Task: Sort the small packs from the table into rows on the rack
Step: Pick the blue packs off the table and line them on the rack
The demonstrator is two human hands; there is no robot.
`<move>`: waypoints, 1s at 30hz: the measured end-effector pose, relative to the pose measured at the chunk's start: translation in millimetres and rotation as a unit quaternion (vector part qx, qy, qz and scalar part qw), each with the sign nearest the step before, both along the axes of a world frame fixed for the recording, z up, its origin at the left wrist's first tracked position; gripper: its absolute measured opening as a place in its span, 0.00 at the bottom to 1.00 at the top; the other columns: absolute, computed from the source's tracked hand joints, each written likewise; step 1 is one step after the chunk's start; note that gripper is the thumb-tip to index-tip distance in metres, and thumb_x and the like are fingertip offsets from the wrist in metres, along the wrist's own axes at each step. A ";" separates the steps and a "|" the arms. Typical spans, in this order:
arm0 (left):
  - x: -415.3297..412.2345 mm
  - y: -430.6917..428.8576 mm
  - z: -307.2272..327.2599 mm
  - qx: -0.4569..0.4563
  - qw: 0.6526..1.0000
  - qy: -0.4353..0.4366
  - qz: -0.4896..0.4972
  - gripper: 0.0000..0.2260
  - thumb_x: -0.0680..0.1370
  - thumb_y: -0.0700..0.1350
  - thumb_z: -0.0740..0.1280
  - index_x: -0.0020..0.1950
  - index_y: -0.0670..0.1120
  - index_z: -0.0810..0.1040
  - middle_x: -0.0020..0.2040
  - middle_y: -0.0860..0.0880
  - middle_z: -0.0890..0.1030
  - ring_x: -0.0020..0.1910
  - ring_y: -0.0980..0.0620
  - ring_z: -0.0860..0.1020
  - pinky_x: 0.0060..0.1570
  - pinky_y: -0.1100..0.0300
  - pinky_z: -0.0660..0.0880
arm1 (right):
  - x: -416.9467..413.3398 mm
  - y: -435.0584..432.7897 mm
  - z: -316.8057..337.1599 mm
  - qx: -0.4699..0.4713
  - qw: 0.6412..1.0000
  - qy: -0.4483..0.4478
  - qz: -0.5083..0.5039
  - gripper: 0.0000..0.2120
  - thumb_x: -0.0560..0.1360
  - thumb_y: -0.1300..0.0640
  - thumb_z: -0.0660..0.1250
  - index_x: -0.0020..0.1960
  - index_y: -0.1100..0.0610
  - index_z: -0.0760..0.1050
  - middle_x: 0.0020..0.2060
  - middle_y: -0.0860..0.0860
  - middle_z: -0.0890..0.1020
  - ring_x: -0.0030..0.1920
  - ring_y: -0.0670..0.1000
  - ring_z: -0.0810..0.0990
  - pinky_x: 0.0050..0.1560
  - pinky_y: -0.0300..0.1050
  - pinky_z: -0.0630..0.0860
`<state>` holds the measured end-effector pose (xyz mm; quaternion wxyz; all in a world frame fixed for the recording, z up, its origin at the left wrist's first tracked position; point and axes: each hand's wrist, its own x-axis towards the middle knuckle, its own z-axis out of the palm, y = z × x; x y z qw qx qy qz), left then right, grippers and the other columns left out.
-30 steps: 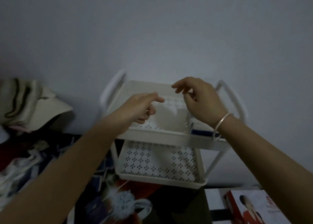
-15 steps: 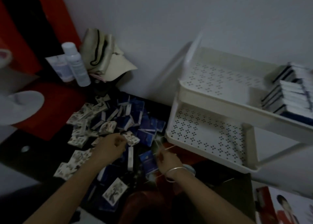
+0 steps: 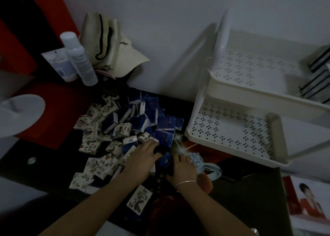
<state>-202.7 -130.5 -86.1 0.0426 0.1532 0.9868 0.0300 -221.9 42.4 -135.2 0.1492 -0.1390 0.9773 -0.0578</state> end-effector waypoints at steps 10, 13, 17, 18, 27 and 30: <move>-32.5 -12.0 34.7 0.415 0.877 -0.133 0.205 0.07 0.77 0.50 0.68 0.51 0.48 0.78 0.48 0.50 0.82 0.49 0.51 0.81 0.47 0.58 0.78 | -23.3 44.4 60.4 -0.378 0.885 -0.185 -0.199 0.36 0.73 0.58 0.69 0.74 0.48 0.53 0.53 0.54 0.79 0.51 0.55 0.80 0.53 0.47 0.77; -37.6 -7.3 68.8 0.536 0.780 -0.180 0.266 0.07 0.79 0.48 0.66 0.53 0.46 0.79 0.48 0.47 0.83 0.44 0.47 0.83 0.41 0.55 0.82 | -27.3 55.1 106.4 -0.509 0.794 -0.251 -0.219 0.26 0.74 0.66 0.66 0.65 0.46 0.65 0.49 0.54 0.79 0.44 0.51 0.81 0.46 0.46 0.80; -43.4 6.8 103.9 0.618 0.714 -0.178 0.278 0.07 0.80 0.46 0.63 0.47 0.47 0.80 0.42 0.46 0.83 0.37 0.47 0.81 0.34 0.56 0.81 | -28.5 71.9 154.6 -0.638 0.645 -0.338 -0.250 0.33 0.56 0.60 0.68 0.62 0.56 0.74 0.58 0.67 0.77 0.54 0.63 0.76 0.63 0.65 0.69; -45.8 12.3 112.6 0.633 0.697 -0.182 0.282 0.08 0.81 0.46 0.63 0.47 0.46 0.80 0.43 0.43 0.82 0.37 0.46 0.80 0.31 0.58 0.80 | -28.2 76.2 166.3 -0.661 0.618 -0.351 -0.240 0.37 0.52 0.58 0.71 0.62 0.59 0.75 0.57 0.66 0.78 0.54 0.63 0.76 0.63 0.65 0.69; -63.1 81.1 191.4 0.748 0.590 -0.196 0.233 0.10 0.83 0.42 0.55 0.52 0.43 0.76 0.46 0.40 0.78 0.37 0.46 0.77 0.22 0.60 0.75 | -28.5 110.4 282.7 -0.675 0.667 -0.301 -0.094 0.26 0.60 0.38 0.75 0.51 0.53 0.83 0.47 0.58 0.84 0.40 0.56 0.84 0.28 0.43 0.79; -62.8 103.0 215.0 0.762 0.588 -0.206 0.174 0.12 0.82 0.39 0.54 0.54 0.43 0.77 0.45 0.41 0.79 0.37 0.46 0.77 0.23 0.59 0.75 | -36.8 134.4 316.8 -0.697 0.651 -0.275 -0.121 0.22 0.71 0.44 0.63 0.60 0.55 0.77 0.48 0.60 0.83 0.40 0.56 0.84 0.28 0.46 0.80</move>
